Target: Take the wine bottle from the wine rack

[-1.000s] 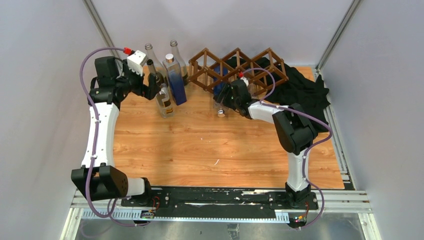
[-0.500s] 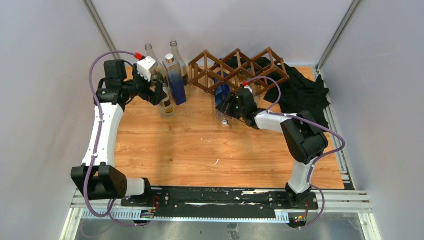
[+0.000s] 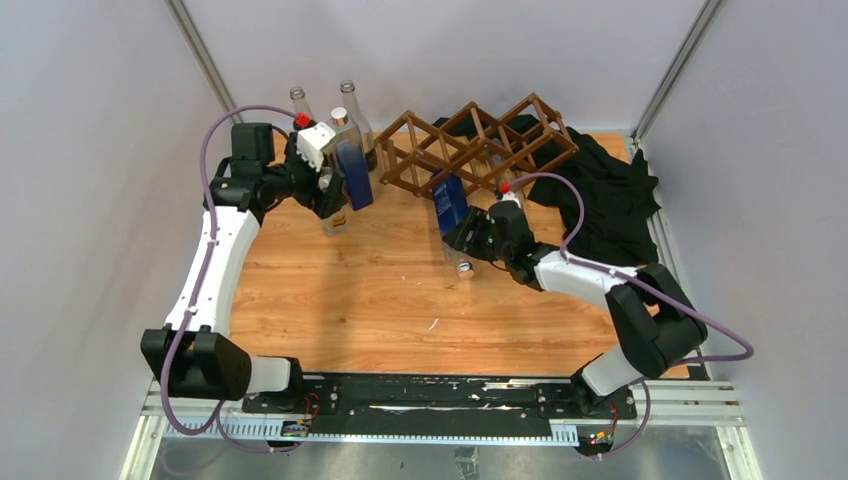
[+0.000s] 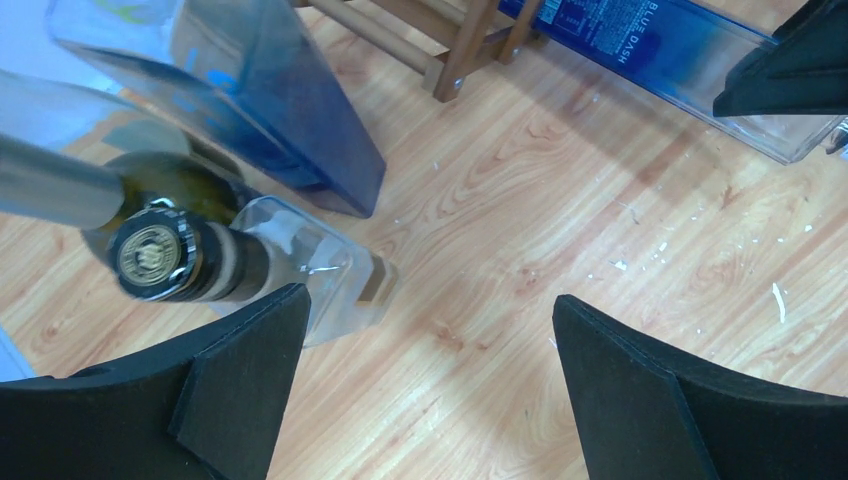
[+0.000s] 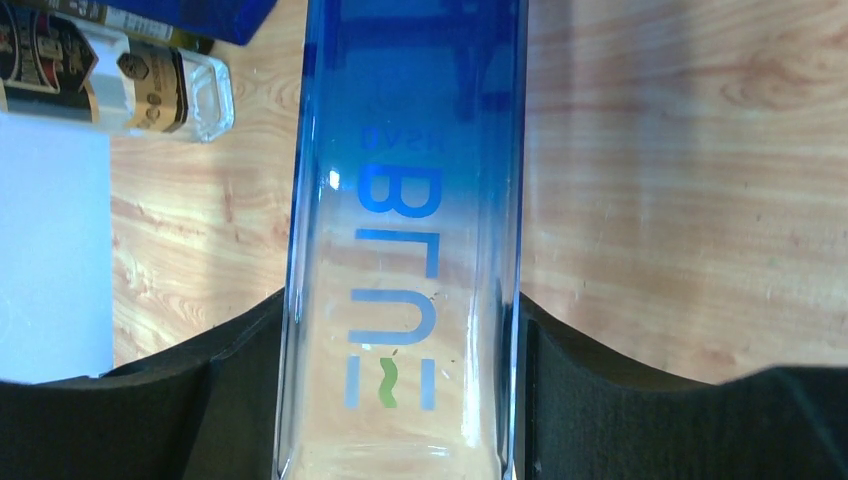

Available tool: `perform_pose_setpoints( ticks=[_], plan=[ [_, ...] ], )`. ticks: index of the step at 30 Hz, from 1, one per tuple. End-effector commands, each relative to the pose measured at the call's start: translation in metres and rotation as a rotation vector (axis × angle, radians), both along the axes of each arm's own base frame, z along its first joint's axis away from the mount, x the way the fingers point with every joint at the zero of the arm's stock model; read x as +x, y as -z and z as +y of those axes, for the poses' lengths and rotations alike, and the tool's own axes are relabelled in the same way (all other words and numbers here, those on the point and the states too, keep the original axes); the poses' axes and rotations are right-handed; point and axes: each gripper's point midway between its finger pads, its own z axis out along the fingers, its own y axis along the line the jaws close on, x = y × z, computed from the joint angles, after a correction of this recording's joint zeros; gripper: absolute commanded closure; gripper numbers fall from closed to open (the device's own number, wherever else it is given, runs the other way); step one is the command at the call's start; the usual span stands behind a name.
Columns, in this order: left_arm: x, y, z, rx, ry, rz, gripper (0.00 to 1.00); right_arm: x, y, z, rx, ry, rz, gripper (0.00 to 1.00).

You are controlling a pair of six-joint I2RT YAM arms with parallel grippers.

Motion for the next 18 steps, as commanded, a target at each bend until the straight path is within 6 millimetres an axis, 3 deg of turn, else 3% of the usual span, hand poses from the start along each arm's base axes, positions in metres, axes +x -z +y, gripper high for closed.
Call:
perform_pose_setpoints(
  ticks=[1,8,18],
  plan=[
    [-0.007,0.010,-0.010,0.041,0.035,0.010,0.04,-0.024,-0.023,0.013,0.042,-0.066,-0.058,1.00],
    [-0.009,0.013,-0.025,0.070,0.075,0.007,0.04,-0.053,-0.048,-0.002,0.072,-0.069,-0.088,1.00],
    [-0.013,0.026,-0.052,0.175,0.155,0.003,0.06,-0.092,-0.063,-0.026,0.048,-0.108,-0.074,1.00]
  ],
)
